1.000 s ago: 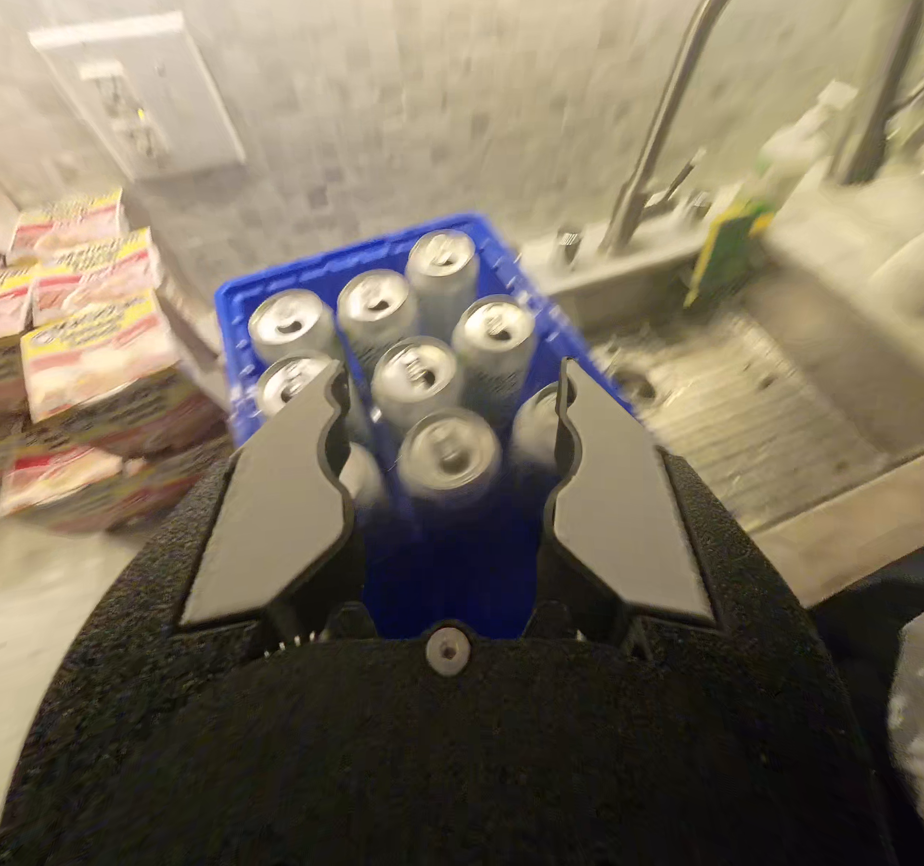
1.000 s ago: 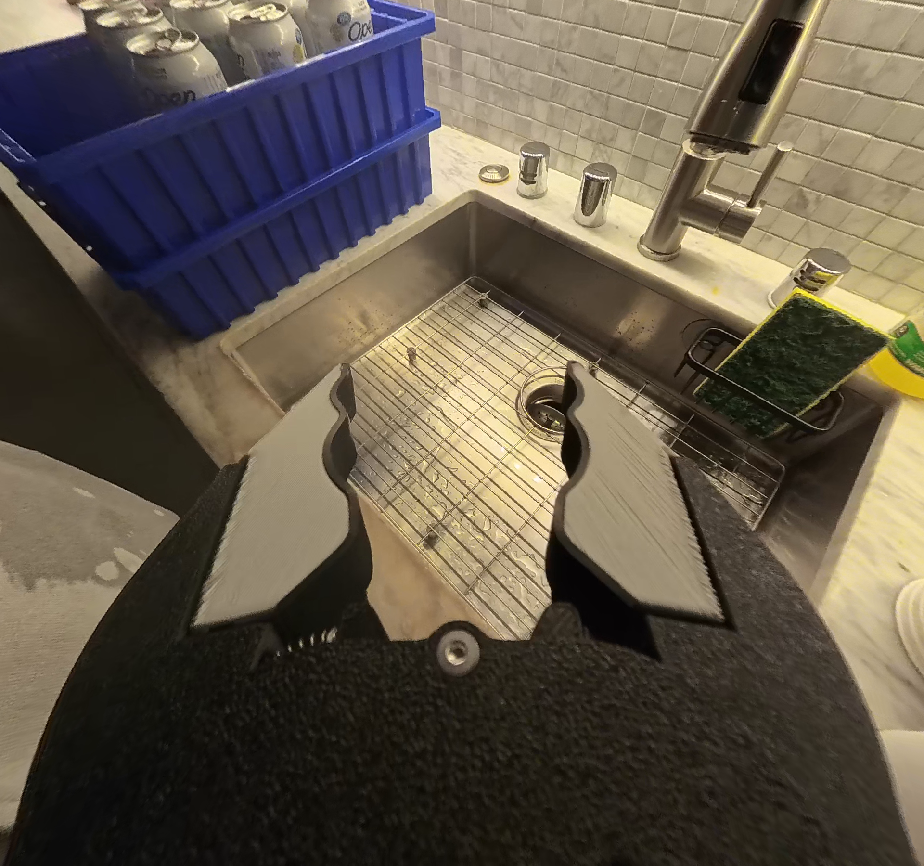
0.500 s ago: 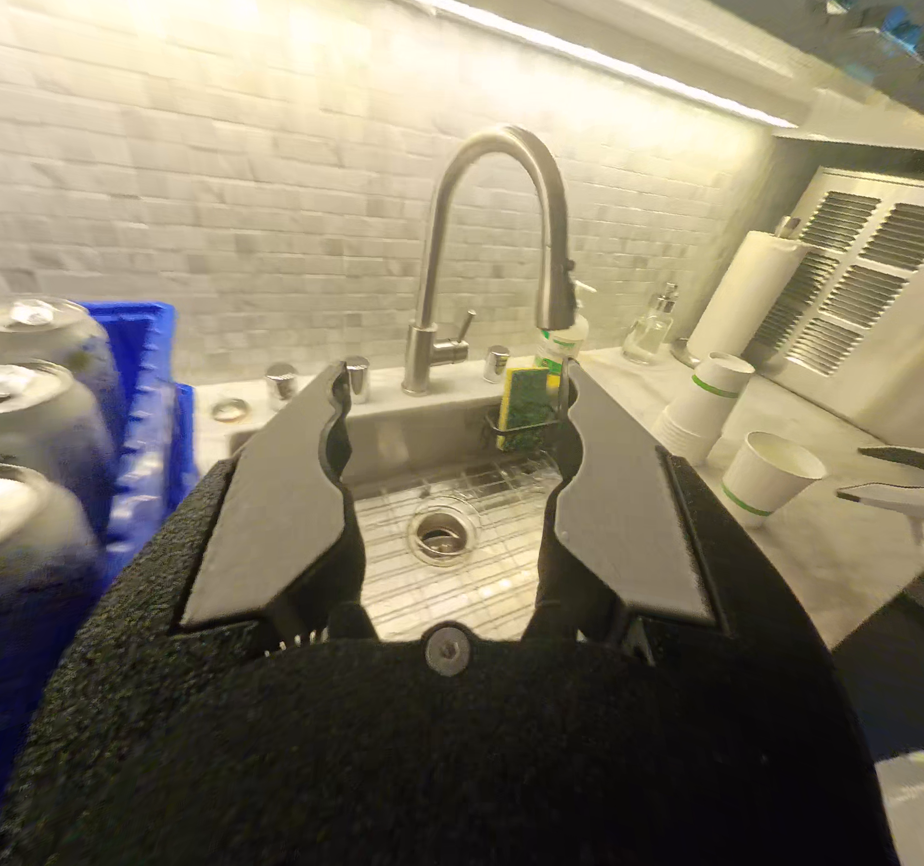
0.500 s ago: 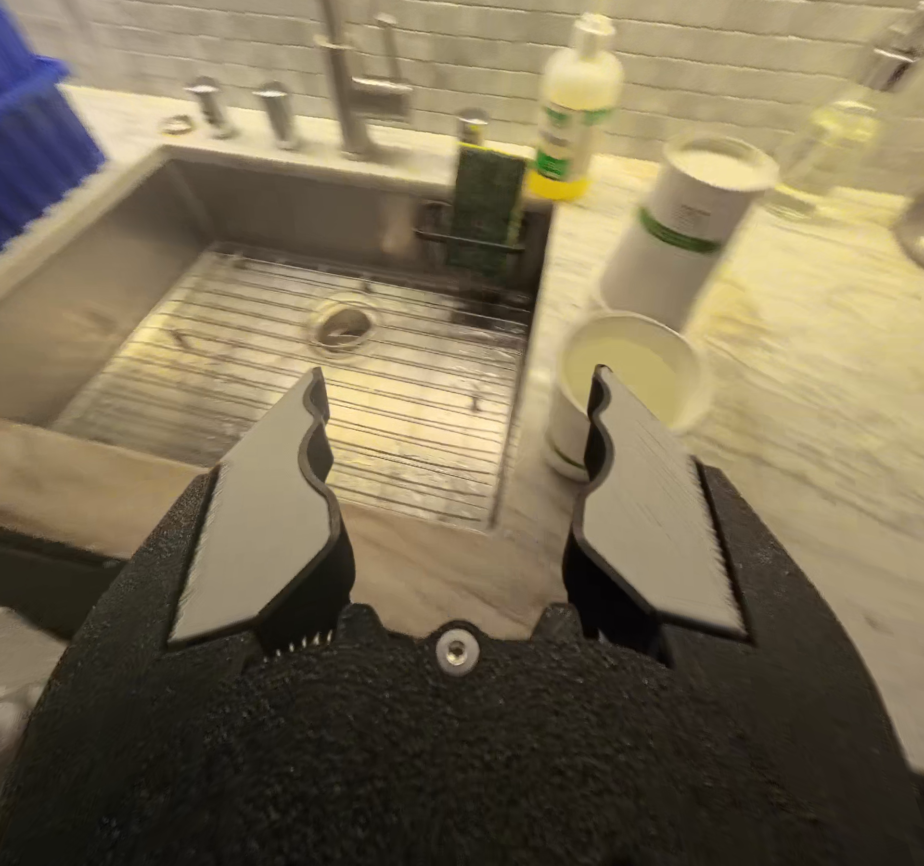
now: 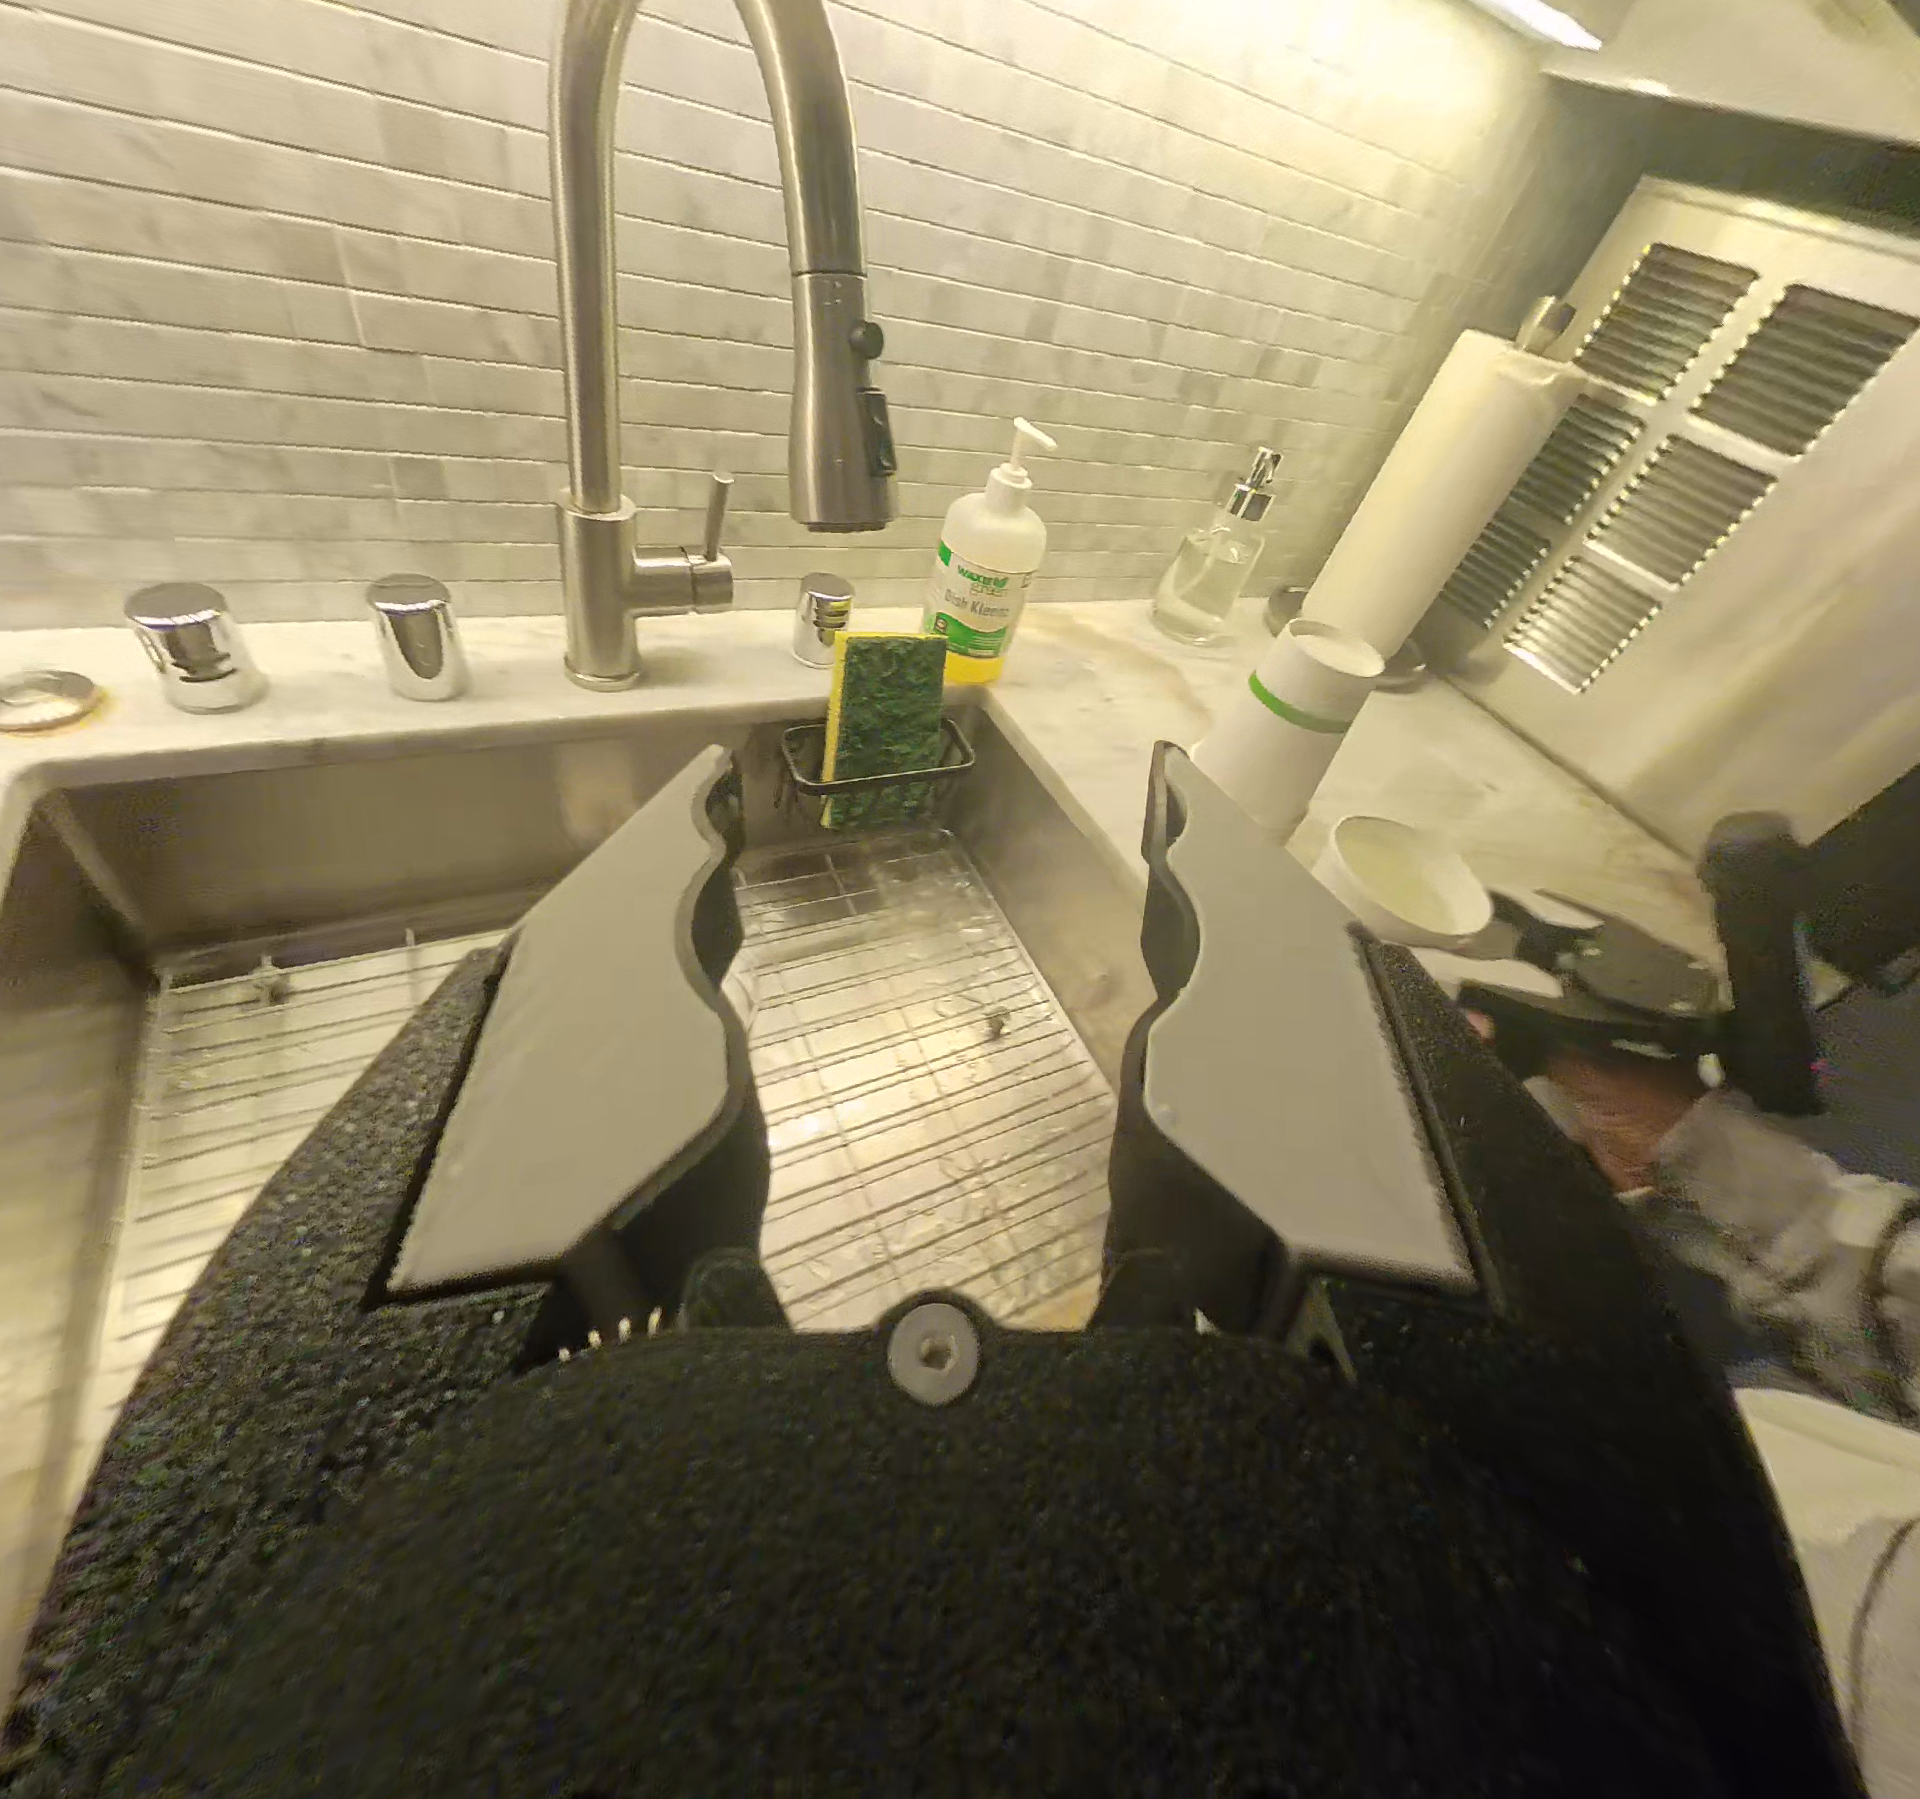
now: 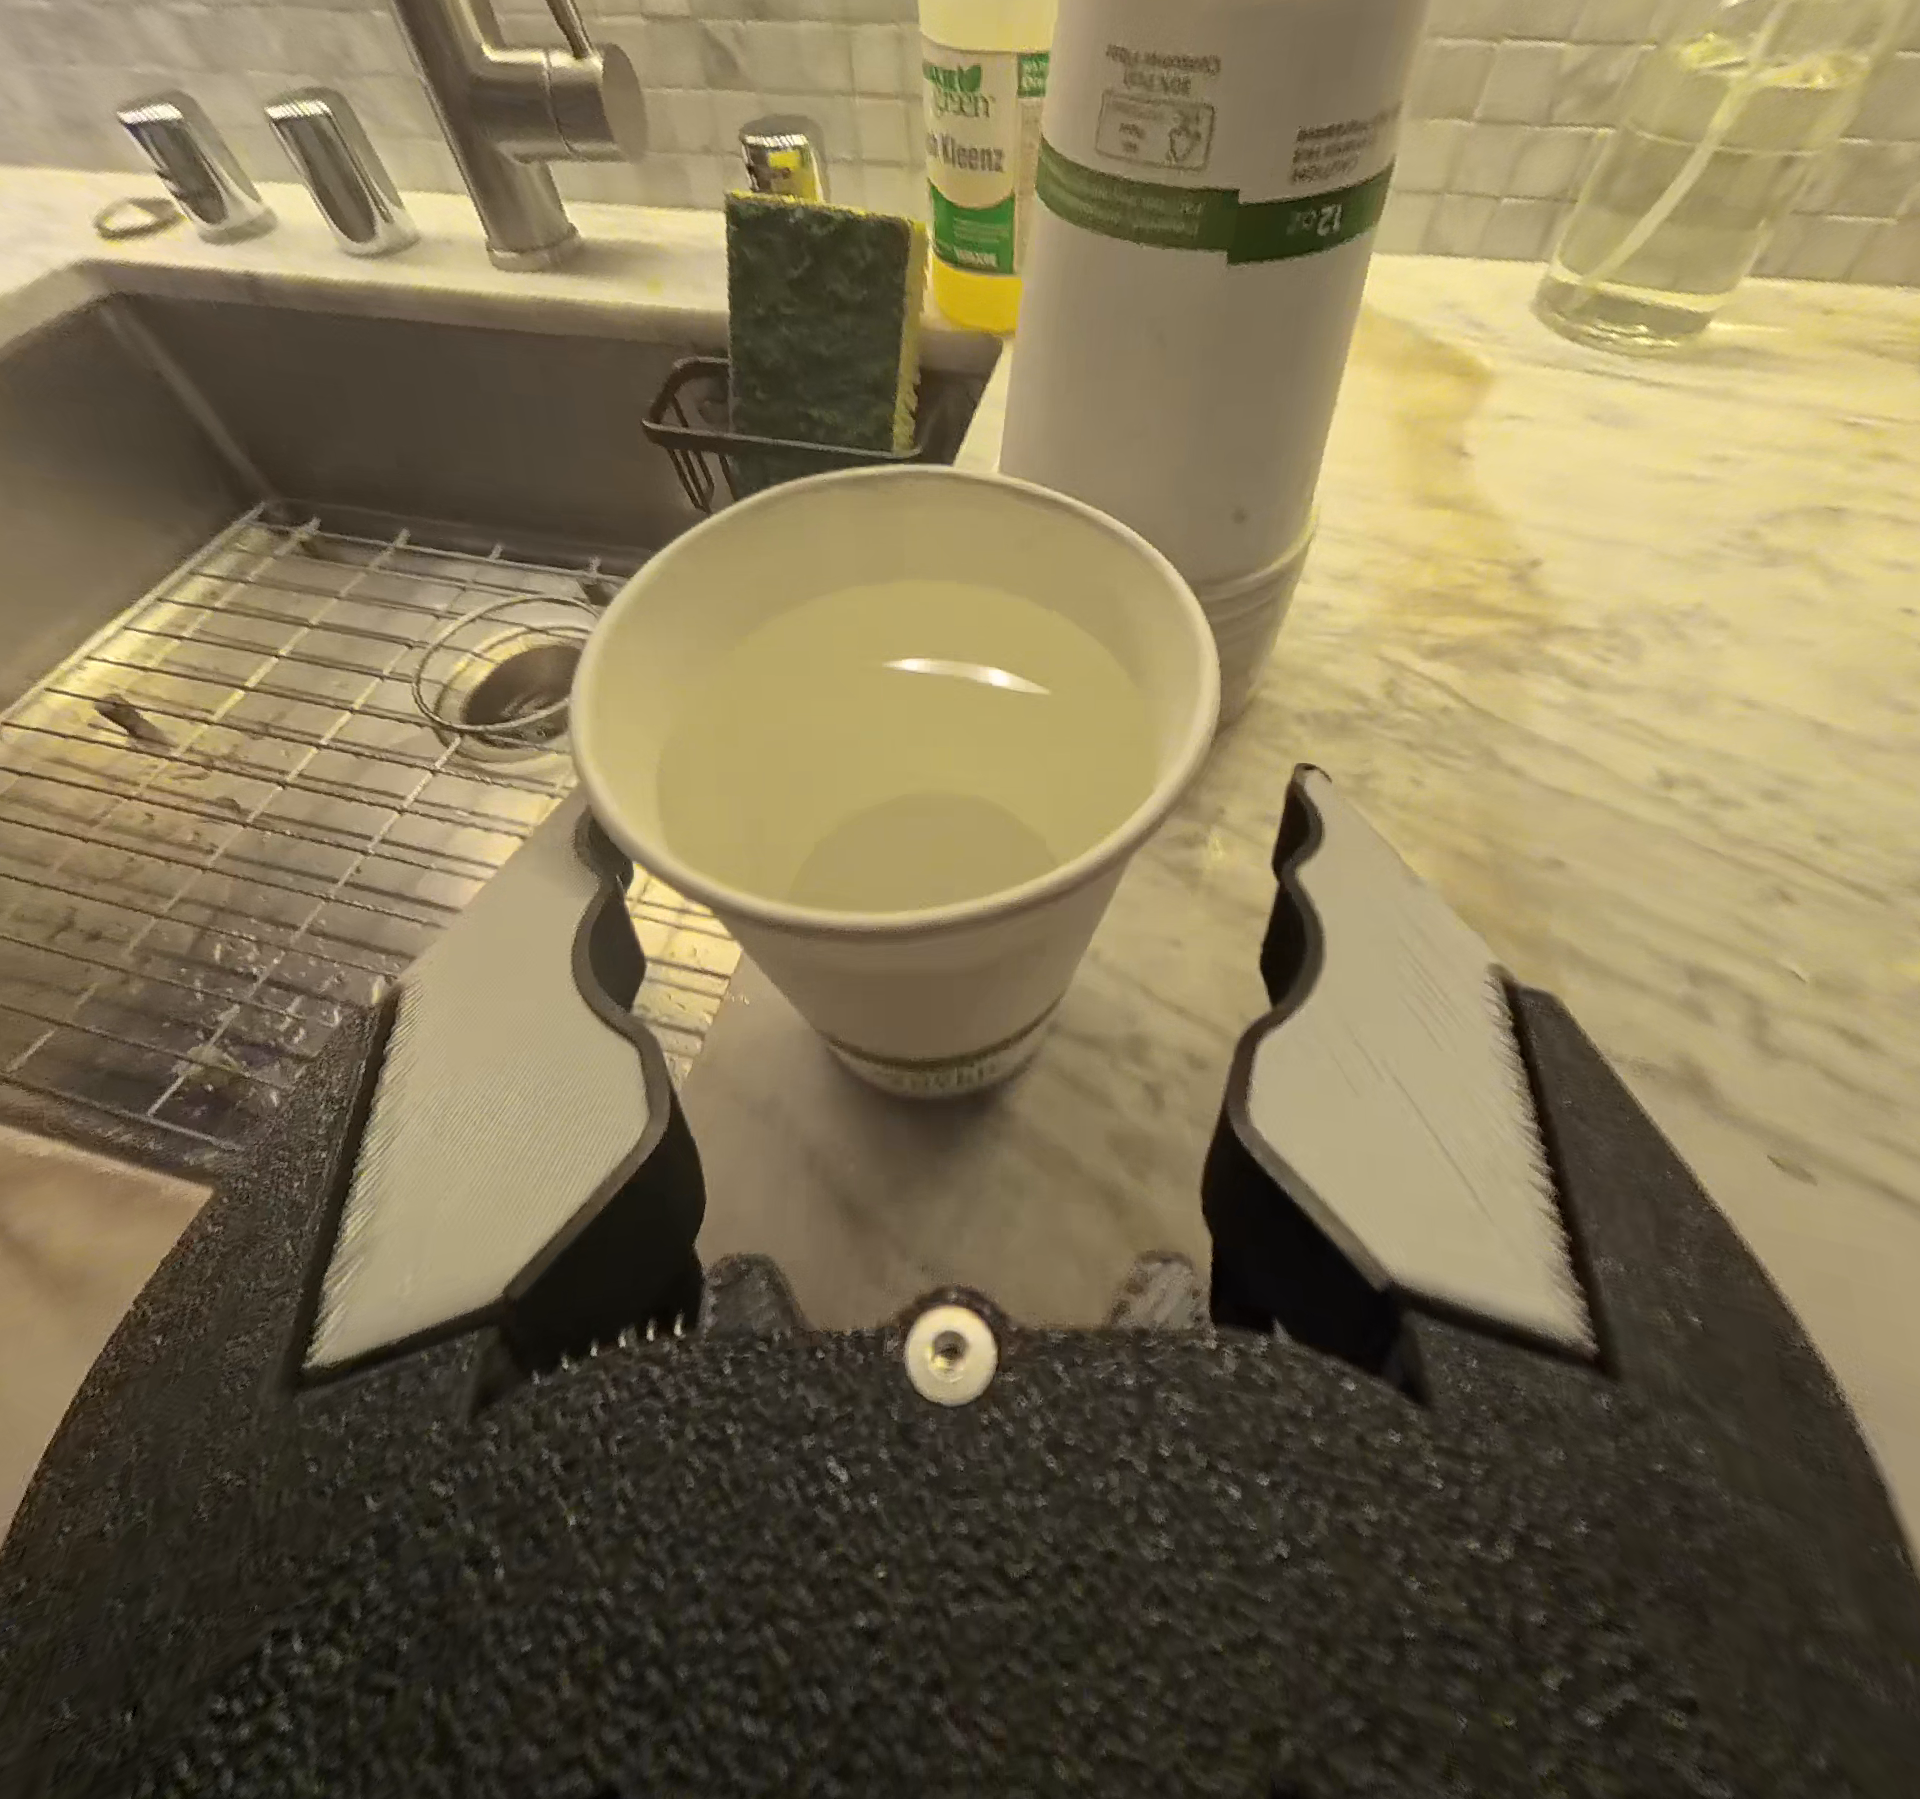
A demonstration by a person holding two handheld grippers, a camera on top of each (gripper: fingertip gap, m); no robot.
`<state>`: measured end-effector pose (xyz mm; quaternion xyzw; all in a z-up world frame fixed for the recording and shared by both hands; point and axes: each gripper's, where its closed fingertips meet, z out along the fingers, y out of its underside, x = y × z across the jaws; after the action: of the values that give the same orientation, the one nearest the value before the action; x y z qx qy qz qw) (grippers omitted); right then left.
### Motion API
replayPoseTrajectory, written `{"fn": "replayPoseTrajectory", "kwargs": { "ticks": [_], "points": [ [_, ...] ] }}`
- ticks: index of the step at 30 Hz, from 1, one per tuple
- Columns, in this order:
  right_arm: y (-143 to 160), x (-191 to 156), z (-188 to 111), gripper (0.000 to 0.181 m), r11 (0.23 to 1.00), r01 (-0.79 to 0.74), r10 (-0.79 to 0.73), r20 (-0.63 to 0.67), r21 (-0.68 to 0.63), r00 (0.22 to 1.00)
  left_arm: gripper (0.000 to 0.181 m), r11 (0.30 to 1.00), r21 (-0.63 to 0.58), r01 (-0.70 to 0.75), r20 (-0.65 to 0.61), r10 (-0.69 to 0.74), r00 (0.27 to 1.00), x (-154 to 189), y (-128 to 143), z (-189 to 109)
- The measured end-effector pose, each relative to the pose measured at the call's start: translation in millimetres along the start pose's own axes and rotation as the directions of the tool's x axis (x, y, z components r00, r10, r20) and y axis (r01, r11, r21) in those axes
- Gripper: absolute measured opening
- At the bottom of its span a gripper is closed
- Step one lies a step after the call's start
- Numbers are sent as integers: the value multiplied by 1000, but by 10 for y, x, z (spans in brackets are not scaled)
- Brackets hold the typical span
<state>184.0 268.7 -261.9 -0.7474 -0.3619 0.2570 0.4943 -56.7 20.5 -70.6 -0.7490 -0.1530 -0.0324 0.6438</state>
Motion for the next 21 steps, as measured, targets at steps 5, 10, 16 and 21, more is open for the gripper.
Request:
{"fn": "replayPoseTrajectory", "kwargs": {
  "ticks": [5,10,16,21],
  "points": [
    [-28,-54,101,111,998,5,-10,82,59,997,75,1000,-17,17,37,-17,999,151,25,19],
    [-79,-116,103,99,995,42,-53,125,92,991,75,999,-42,-23,59,25,998,285,55,54],
    [-89,-110,92,93,994,38,-51,133,99,990,75,998,-47,-33,72,36,997,382,85,79],
    [-103,-79,69,91,993,49,-64,132,110,989,73,998,-53,-34,72,38,997,436,126,95]
  ]
}}
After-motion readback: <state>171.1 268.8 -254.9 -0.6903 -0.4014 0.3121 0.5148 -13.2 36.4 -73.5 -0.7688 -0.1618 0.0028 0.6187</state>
